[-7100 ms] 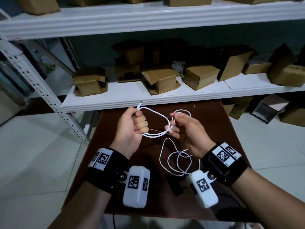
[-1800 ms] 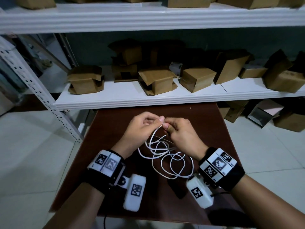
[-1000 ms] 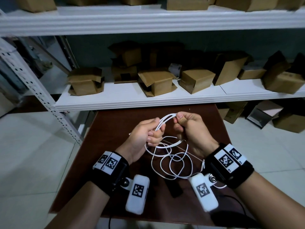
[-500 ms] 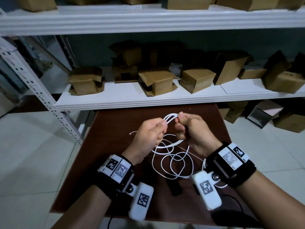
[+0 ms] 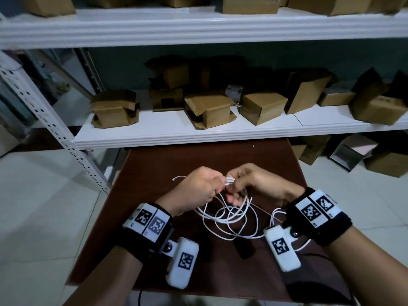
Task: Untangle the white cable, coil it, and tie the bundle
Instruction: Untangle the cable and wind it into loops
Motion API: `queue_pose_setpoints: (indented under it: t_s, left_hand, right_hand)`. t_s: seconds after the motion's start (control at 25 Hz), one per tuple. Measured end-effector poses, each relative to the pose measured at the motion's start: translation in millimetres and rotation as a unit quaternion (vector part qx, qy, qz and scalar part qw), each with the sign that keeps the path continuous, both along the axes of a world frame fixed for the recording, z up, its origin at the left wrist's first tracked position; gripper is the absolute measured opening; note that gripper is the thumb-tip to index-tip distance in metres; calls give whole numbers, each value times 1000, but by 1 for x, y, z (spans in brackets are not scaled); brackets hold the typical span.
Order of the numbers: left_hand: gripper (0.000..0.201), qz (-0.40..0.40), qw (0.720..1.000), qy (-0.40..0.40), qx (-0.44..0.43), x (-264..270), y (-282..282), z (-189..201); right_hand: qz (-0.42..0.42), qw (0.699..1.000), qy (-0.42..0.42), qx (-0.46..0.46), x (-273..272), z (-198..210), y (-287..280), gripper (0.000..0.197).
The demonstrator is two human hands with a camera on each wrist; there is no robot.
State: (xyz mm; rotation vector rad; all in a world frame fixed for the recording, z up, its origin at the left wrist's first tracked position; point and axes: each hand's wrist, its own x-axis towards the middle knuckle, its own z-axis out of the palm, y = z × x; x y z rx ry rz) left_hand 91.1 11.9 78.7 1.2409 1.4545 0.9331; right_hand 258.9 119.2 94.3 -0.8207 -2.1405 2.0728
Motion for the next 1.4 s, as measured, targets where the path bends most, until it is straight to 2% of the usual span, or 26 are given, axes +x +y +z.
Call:
queue_pose_setpoints:
  t_s: [0.12,0.24,0.32,0.44,0.6,0.72,0.88,1.04,1.12,1.28,1.32,1.4]
  left_hand:
    - [34,-30,996,83,-6,1,0,-8]
    - [33,-27,996,78,-15,0,1,-7]
    - [30,-7,1000,-1,-15,1,1,-1]
    - [35,37,988,-152,16,1,0,4]
    - [37,25,952,-301,46,-5,0,4]
    - [35,20,929,-365,65,-4,0,0]
    - [37,70,934,-338,92,2,1,0]
    - [40,107,937,-319,95,-1,-2,10]
    - [40,103,938,-317,98,-3,-3,11]
    - [36,66,961,-252,89,1,-3,9]
    - [37,57,968,-231,82,5,-3,8]
    - [41,51,978,-190,66,11,-2,7]
  right_hand:
    - [9,997,-74,34,-3,-8,-5,34]
    - [-31,995,-92,28,-10,-7,-19,23]
    - [-104,992,-74,5,-16,-3,-25,29]
    - [-177,981,14,-81,-24,5,-27,21]
    - [-262,947,110,-147,-28,8,-22,52]
    - [-312,916,176,-181,-30,10,-20,59]
    - [-293,911,197,-212,-29,6,-20,56]
    - [-177,946,170,-211,-18,9,-16,54]
    - [-130,963,153,-180,-10,13,-14,54]
    - [-76,990,111,-30,1,14,-8,50]
    - [-67,992,108,-22,2,14,-6,46]
    - [-64,993,80,-63,2,13,-5,41]
